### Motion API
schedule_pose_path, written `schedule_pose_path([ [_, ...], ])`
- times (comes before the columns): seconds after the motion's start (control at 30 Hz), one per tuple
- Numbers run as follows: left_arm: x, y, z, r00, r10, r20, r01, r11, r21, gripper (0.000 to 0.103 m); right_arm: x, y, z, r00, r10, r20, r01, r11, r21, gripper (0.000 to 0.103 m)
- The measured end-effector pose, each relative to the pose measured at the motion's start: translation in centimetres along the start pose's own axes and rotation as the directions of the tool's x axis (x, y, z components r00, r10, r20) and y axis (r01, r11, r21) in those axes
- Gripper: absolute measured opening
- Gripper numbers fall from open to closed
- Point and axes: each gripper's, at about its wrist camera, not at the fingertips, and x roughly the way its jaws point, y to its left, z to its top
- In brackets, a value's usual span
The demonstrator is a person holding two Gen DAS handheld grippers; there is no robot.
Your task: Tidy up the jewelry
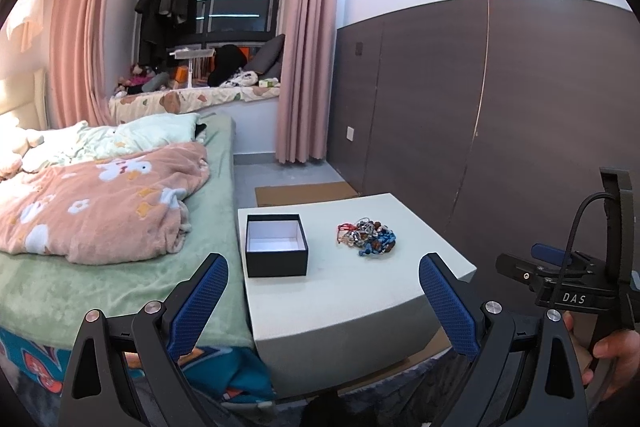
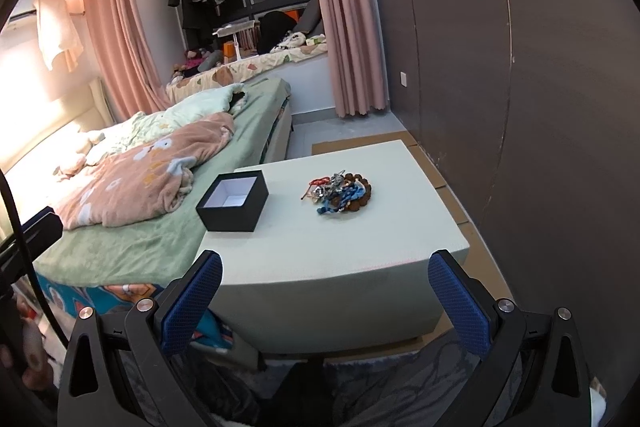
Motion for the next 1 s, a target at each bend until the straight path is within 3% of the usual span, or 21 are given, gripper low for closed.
schedule_pose_path([
  [0.37,7.9,0.9,2.3,0.997,-0.031,-0.072,0.03,0.999,-0.013,0.096,6.3,-2.5,2.8,0.997,0.02,-0.068,-0.017,0.999,0.046,0.101],
  [0.6,12.8,0.3,3.0,0.988,-0.073,-0.133,0.072,0.997,-0.011,0.095,10.4,-4.2,3.9,0.99,0.072,-0.124,-0.058,0.992,0.11,0.082],
  [0.8,16.7,-0.3,2.9,0.973,-0.108,-0.202,0.108,0.994,-0.014,0.087,14.5,-5.7,3.8,0.973,0.135,-0.188,-0.098,0.976,0.197,0.07],
  [1.0,19.8,-0.1,2.4,0.954,-0.128,-0.272,0.125,0.992,-0.027,0.071,18.9,-6.9,3.5,0.949,0.199,-0.243,-0.13,0.953,0.274,0.063],
])
